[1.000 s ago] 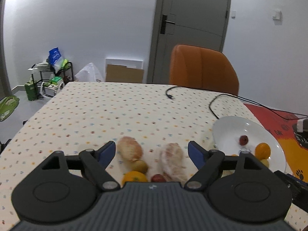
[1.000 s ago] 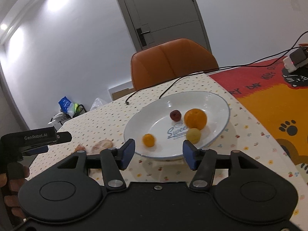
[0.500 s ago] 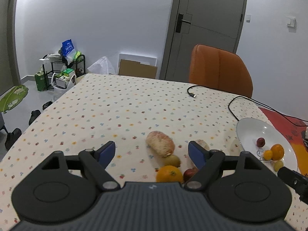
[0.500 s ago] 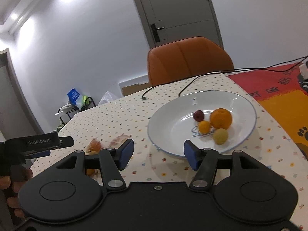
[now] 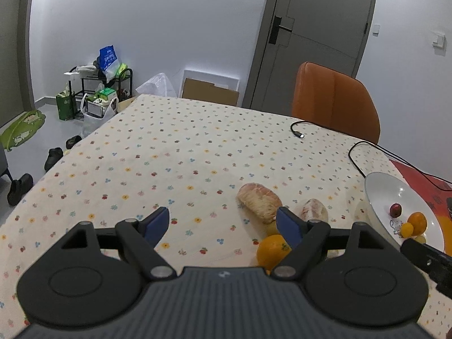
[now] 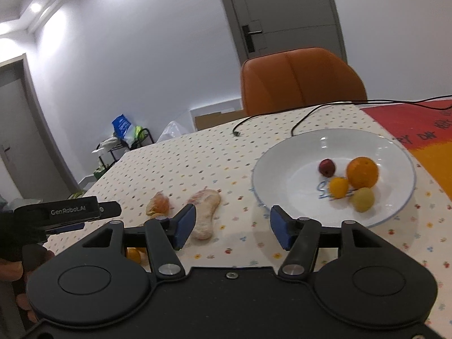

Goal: Organize fruits
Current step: 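Move both tools back to the remaining fruits beside the pomelo segments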

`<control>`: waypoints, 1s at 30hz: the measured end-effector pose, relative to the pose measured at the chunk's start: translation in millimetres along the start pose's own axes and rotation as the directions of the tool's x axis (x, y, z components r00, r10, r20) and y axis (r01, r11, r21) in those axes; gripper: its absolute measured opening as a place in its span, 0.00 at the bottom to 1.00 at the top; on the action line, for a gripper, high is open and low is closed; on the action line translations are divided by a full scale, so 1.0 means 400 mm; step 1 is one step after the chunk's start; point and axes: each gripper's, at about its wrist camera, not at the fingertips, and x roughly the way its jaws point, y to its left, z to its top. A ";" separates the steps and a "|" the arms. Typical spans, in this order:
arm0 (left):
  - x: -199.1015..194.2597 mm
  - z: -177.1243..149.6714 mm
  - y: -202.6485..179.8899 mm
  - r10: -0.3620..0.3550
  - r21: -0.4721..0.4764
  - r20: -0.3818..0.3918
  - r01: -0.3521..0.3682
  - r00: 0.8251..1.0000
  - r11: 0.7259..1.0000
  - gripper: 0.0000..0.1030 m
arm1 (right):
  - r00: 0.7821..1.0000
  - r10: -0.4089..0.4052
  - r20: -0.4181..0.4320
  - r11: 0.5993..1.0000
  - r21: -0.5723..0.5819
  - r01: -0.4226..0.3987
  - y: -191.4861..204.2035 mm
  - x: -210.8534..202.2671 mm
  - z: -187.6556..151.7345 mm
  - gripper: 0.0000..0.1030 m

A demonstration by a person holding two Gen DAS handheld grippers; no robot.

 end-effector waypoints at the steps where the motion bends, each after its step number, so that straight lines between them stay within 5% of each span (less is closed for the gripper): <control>1: -0.003 -0.002 0.006 -0.005 -0.005 -0.003 0.005 1.000 1.000 0.79 | 1.000 0.004 -0.005 1.000 -0.006 -0.004 0.007 0.005 -0.001 0.57; 23: 0.028 -0.046 -0.022 -0.110 -0.004 -0.066 0.110 0.992 0.994 0.78 | 0.995 0.061 -0.080 0.996 -0.056 -0.066 0.052 0.059 -0.019 0.55; 28: 0.051 -0.058 -0.034 -0.121 -0.009 -0.088 0.121 0.989 0.993 0.72 | 0.994 0.061 -0.092 0.997 -0.049 -0.066 0.045 0.073 -0.021 0.55; 30: 0.061 -0.061 -0.034 -0.132 -0.019 -0.092 0.131 0.987 0.991 0.61 | 0.993 0.063 -0.100 0.996 -0.049 -0.068 0.045 0.081 -0.022 0.55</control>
